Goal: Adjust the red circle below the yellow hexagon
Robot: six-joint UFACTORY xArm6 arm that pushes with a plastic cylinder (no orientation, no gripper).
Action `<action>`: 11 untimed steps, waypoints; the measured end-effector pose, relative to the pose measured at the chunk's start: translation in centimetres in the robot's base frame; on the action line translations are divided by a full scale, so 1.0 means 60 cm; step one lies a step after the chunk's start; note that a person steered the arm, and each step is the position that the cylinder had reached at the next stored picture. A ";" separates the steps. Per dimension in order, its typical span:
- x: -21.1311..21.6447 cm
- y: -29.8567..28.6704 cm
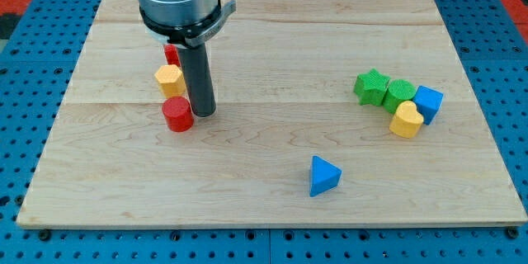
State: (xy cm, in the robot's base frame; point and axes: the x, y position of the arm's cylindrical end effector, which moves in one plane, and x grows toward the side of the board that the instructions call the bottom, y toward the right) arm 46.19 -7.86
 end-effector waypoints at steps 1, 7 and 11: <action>0.025 0.033; 0.033 -0.054; 0.123 0.422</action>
